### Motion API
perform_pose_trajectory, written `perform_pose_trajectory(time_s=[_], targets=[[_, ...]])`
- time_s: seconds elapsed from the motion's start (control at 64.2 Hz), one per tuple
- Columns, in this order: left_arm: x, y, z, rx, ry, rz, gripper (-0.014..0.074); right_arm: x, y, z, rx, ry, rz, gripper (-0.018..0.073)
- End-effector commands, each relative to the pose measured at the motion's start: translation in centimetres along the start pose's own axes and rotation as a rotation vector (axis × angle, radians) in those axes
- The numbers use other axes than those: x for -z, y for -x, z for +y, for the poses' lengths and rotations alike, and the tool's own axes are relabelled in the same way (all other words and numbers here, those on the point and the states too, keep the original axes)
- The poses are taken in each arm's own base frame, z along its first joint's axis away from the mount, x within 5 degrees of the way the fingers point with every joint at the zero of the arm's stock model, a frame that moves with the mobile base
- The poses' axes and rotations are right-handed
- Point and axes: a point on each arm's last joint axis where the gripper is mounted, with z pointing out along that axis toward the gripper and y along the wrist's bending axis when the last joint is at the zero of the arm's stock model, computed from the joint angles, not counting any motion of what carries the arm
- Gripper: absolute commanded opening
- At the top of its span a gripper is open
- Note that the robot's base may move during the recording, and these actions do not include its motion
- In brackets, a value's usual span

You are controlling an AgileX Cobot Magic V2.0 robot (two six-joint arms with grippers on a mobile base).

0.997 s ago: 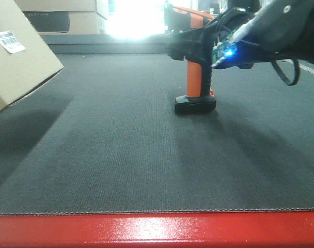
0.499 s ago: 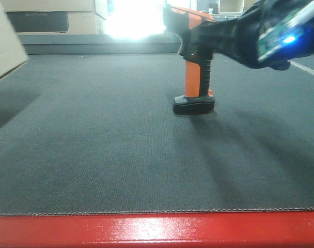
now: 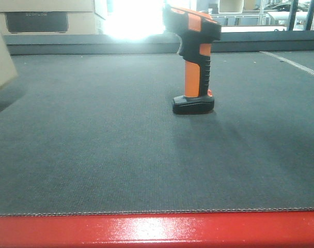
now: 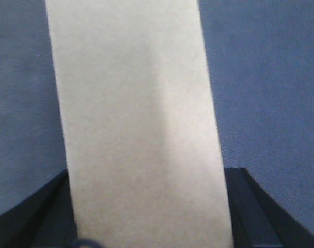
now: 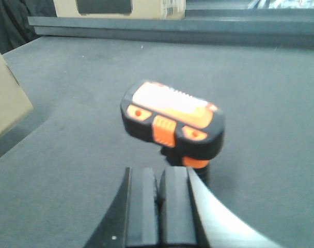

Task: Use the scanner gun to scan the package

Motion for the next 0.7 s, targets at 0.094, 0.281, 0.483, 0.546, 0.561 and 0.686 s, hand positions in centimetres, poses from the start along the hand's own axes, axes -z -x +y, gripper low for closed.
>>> perform_pose_trajectory(time_s=[0.094,0.281,0.483,0.546,0.561,0.686], targets=[[-1.3,0.5,-0.3,-0.012,-0.009,0.008,-0.0111,1.7,1.0,-2.4,0.019,-0.088,-0.012,-0.0158],[-1.7,0.4,-0.3,-0.001,-0.019,0.024,-0.0062,3.4,1.8,-4.7,0.058,-0.19,-0.022,-0.0158],[-1.7,0.2,-0.4,-0.001,-0.028,0.051,0.0293,4.8,2.2,-5.3,0.092,-0.227,-0.017,-0.0158],[-1.7,0.1,-0.4,-0.001,-0.03,0.057,0.0419,5.2,2.3,-5.2,0.122,-0.226,-0.018,-0.0158],[-1.7,0.1,-0.4,-0.001,-0.03,0.059,0.0443,5.2,2.3,-5.2,0.124,-0.226,-0.016,-0.0158],[-0.9,0.1,-0.7,-0.001,-0.028,0.042,0.0595,6.0,2.5,-5.0,0.139,-0.225,-0.016,-0.0158]])
